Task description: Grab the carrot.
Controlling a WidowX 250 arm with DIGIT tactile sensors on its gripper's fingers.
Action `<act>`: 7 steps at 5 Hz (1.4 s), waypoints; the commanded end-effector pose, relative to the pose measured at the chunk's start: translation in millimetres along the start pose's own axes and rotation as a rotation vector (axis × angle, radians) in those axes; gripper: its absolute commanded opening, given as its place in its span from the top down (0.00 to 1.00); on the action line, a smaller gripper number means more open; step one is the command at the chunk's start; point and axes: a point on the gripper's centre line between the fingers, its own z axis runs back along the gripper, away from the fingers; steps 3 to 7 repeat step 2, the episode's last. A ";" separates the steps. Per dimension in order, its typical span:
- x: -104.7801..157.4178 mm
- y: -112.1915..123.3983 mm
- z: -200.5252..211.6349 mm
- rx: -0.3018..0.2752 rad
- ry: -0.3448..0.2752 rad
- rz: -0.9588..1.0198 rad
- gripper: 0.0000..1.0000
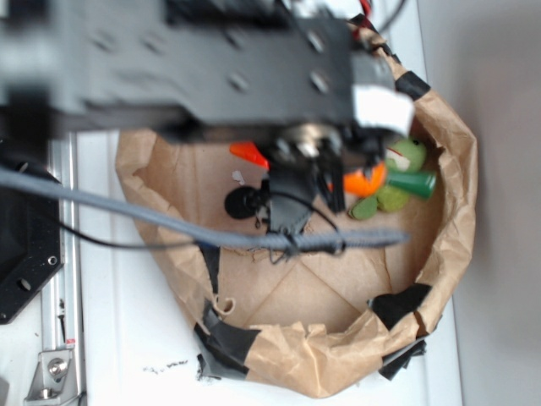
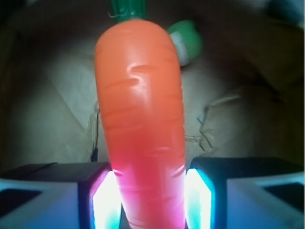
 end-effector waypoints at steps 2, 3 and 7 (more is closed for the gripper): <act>-2.6 5.0 26.5 0.016 -0.107 0.193 1.00; -2.6 5.0 26.5 0.016 -0.107 0.193 1.00; -2.6 5.0 26.5 0.016 -0.107 0.193 1.00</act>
